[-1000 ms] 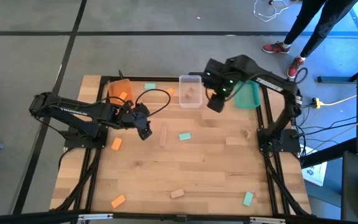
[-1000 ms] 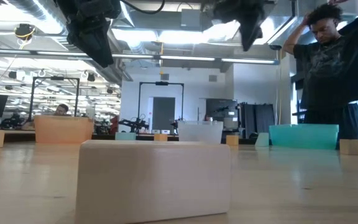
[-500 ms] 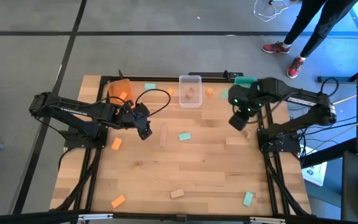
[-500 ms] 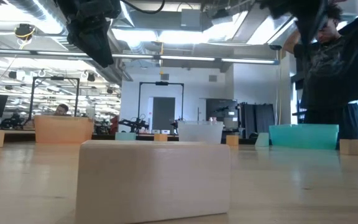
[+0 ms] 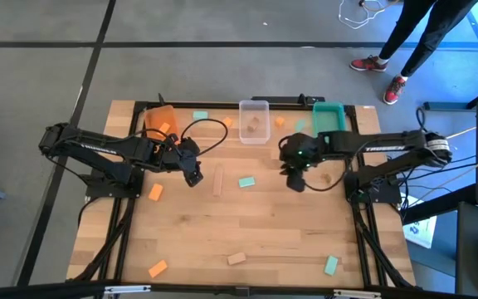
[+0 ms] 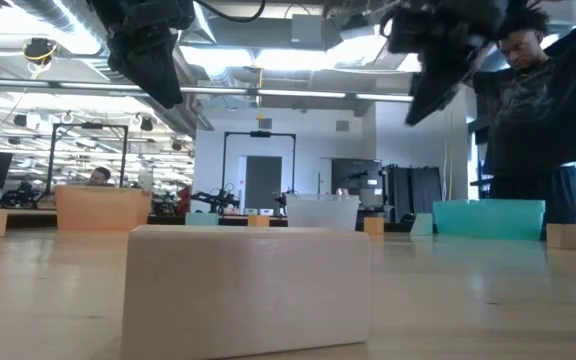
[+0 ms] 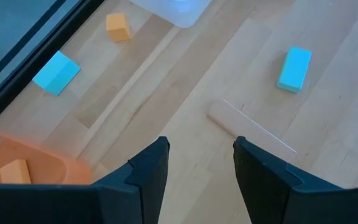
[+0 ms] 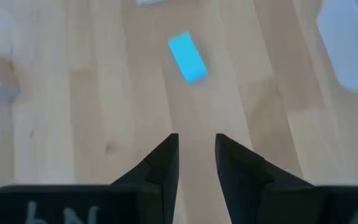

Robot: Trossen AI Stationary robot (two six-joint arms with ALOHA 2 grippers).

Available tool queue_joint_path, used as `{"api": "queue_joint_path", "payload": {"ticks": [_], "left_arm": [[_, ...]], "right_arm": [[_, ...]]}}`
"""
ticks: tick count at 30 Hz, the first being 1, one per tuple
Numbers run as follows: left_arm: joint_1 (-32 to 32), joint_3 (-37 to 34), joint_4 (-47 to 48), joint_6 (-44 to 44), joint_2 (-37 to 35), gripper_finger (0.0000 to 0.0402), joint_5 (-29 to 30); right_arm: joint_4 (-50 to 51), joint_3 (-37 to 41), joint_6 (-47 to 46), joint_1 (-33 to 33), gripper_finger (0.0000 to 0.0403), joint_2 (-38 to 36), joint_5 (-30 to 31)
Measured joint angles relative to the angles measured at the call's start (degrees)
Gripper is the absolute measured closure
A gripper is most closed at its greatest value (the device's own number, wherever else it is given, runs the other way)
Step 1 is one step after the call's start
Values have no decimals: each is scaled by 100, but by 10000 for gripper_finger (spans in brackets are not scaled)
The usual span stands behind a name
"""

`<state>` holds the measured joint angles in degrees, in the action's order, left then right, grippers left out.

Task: Sort & place blocks by color
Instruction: Put the green block into the green bin

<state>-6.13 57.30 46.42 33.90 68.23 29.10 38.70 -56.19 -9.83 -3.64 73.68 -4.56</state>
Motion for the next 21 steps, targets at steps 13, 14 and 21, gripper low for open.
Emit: {"api": "queue_joint_path", "payload": {"ticks": [13,14,21], "left_arm": [[-2,0,2,-3,0,231,-7],[0,0,0,-3,0,231,-9],[0,0,4,-3,0,231,-13]], "right_arm": [[-785,-376,1502,-24,297,928,-109],[-799,-459,1535,-24,294,1028,-109],[-799,-1022,1785,-24,252,1791,-111]]}}
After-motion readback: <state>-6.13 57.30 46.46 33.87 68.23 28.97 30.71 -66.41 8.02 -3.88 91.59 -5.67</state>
